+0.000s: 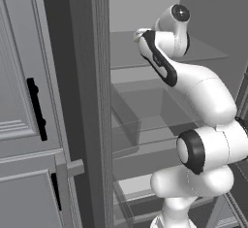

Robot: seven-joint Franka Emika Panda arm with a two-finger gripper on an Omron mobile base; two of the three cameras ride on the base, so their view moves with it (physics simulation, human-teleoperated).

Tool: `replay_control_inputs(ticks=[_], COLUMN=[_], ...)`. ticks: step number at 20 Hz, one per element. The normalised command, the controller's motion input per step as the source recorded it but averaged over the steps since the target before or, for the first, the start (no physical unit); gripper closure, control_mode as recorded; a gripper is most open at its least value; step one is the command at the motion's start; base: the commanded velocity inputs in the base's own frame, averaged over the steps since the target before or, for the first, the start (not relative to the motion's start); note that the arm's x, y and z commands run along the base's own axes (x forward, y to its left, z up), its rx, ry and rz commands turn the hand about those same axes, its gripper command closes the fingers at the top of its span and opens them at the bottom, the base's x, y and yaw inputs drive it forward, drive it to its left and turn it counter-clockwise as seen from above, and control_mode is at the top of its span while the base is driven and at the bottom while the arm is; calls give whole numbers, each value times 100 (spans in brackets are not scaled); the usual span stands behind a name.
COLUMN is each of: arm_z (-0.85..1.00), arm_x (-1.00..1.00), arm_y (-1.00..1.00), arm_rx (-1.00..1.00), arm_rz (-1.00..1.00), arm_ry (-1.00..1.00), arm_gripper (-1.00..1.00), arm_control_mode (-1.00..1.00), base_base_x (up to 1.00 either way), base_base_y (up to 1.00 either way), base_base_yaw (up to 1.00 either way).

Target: Place one lime and one steak in each tupperware on the nearby counter, to pack two identical lunches.

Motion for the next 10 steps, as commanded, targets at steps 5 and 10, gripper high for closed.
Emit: replay_control_inputs(ticks=[5,10], arm_z=[-23,-28], arm_x=[31,29], arm_y=[0,7], arm_rx=[0,0], arm_rz=[0,0], arm_ry=[0,0], arm_gripper=[-100,100], arm_control_mode=[-100,-100], base_base_x=[0,0], base_base_y=[0,0], base_base_yaw=[0,0])
